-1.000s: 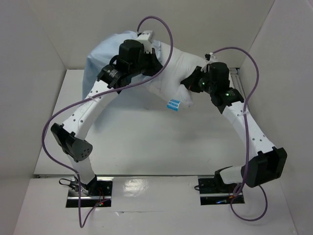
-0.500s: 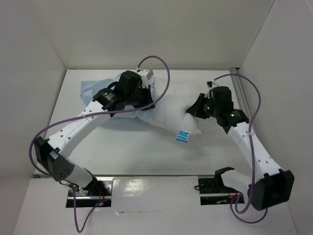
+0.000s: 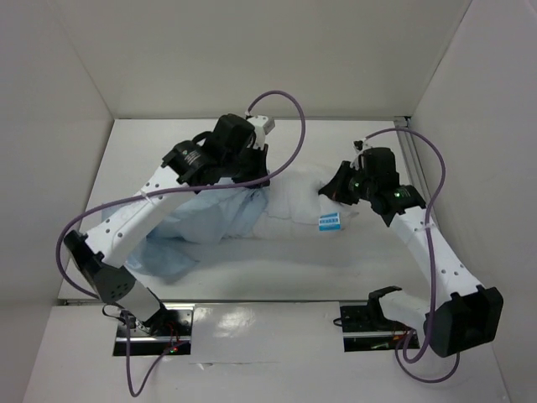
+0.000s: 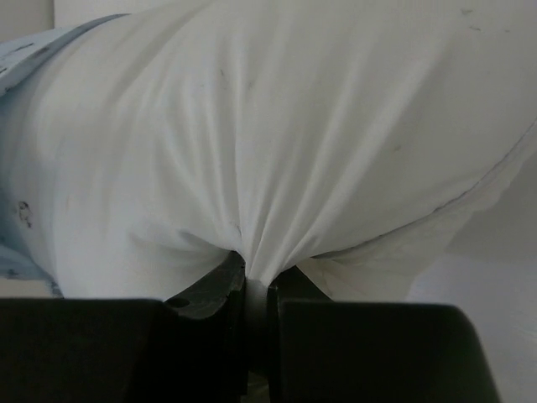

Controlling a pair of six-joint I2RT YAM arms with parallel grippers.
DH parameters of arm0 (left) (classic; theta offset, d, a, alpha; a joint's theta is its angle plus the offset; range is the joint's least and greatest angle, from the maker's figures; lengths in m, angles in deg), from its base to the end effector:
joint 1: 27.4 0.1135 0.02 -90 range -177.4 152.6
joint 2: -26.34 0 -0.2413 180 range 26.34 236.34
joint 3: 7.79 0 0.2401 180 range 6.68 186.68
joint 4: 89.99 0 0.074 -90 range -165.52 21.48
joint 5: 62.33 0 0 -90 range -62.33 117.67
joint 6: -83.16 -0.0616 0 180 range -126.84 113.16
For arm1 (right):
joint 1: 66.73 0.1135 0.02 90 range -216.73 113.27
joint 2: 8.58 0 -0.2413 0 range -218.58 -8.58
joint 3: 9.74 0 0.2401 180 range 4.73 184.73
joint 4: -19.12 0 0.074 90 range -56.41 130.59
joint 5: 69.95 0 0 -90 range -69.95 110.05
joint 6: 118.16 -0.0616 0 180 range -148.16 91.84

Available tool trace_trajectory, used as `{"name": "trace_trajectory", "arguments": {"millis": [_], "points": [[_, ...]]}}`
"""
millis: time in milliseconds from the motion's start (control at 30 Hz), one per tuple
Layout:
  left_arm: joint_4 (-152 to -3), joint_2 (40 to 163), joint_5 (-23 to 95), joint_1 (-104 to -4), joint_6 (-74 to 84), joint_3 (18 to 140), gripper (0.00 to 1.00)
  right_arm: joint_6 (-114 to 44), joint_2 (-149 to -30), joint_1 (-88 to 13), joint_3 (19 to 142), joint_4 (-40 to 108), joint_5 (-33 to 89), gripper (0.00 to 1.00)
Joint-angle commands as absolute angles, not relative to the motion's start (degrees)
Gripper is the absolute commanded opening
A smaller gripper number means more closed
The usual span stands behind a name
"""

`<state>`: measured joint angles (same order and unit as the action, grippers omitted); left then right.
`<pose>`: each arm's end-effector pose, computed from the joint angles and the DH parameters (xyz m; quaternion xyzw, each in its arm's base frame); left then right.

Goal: Put the pillow into the pillowcase

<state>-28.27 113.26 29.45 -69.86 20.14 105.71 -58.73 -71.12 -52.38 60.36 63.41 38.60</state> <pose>0.2441 -0.2260 0.3839 0.1266 0.8784 -0.2737 0.3707 0.2401 0.0817 0.2800 0.0529 0.8836 0.3022 0.3538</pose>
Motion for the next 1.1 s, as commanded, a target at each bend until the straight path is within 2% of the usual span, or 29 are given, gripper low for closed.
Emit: {"name": "trace_trajectory", "arguments": {"millis": [0, 100, 200, 367, 400, 467, 500, 533, 567, 633, 667, 700, 733, 767, 800, 900, 933, 967, 1000, 1033, 1067], "points": [[-31.6, 114.6, 33.5, -70.6, 19.2, 119.2, 0.0, -56.8, -69.7, -51.8, 71.0, 61.2, 41.4, 0.0], [-31.5, 114.6, 31.6, -70.6, 17.9, 116.9, 0.0, -55.5, -66.8, -51.8, 68.9, 64.3, 37.5, 0.0], [-33.9, 117.0, 25.4, -70.6, 15.0, 114.3, 0.0, -56.2, -62.5, -51.8, 60.2, 60.1, 34.0, 0.0], [-33.6, 126.0, 22.7, -70.0, 10.6, 125.7, 0.0, -63.3, -64.4, -51.8, 53.0, 46.3, 29.6, 0.0], [-33.6, 128.2, 21.6, -70.0, 10.6, 126.6, 0.05, -63.8, -65.5, -51.8, 53.0, 44.2, 29.6, 0.0], [-31.2, 128.9, 21.1, -69.5, 10.6, 126.6, 0.33, -64.6, -69.9, -51.8, 53.8, 42.2, 29.6, 0.0], [-30.4, 129.4, 21.1, -69.5, 10.6, 126.6, 0.51, -64.6, -71.3, -51.8, 54.6, 42.2, 29.6, 0.0], [-29.6, 128.8, 19.1, -69.5, 11.3, 125.4, 0.82, -63.9, -73.4, -51.8, 55.3, 42.8, 30.2, 0.0], [-28.8, 128.0, 18.0, -69.5, 11.8, 124.7, 0.9, -63.9, -74.1, -51.8, 56.0, 42.8, 30.8, 0.0], [-28.2, 125.2, 14.1, -69.5, 13.5, 122.4, 0.97, -63.9, -74.1, -51.8, 56.6, 42.2, 32.3, 0.0], [-28.2, 121.7, 12.5, -69.5, 14.2, 119.7, 0.97, -63.9, -74.1, -51.8, 56.6, 42.2, 32.4, 0.0], [-28.2, 119.8, 11.1, -69.5, 14.9, 118.1, 0.93, -63.4, -74.1, -51.8, 56.6, 42.2, 33.0, 0.0], [-28.2, 118.0, 9.1, -69.5, 16.0, 116.7, 0.84, -62.8, -74.1, -51.8, 56.6, 42.2, 33.6, 0.0], [-28.2, 116.5, 8.0, -69.5, 16.6, 114.4, 0.61, -62.8, -74.1, -51.8, 57.1, 43.6, 33.6, 0.0], [-28.2, 114.3, 6.9, -69.5, 16.6, 113.6, 0.46, -61.8, -74.1, -51.8, 57.1, 44.3, 34.4, 0.0], [-27.7, 112.9, 4.3, -68.4, 17.2, 112.9, 0.23, -60.6, -73.4, -51.8, 56.6, 47.6, 35.2, 0.0], [-27.2, 112.9, 3.1, -68.4, 17.8, 112.9, 0.23, -59.8, -72.8, -51.8, 56.6, 48.7, 35.2, 0.0], [-25.6, 113.7, 0.9, -68.4, 18.6, 112.3, 0.28, -58.6, -71.5, -51.8, 56.1, 51.3, 35.2, 0.04], [-24.6, 114.2, -0.1, -68.4, 19.6, 112.3, 0.38, -57.8, -71.0, -51.8, 56.1, 53.1, 35.2, 0.16], [-24.1, 114.2, -0.1, -68.4, 20.6, 112.3, 0.55, -57.0, -70.5, -51.8, 56.7, 55.0, 33.7, 0.36], [-24.1, 114.2, -0.6, -68.4, 22.2, 110.1, 0.65, -55.7, -69.2, -51.8, 56.8, 58.6, 32.8, 0.74]]}}
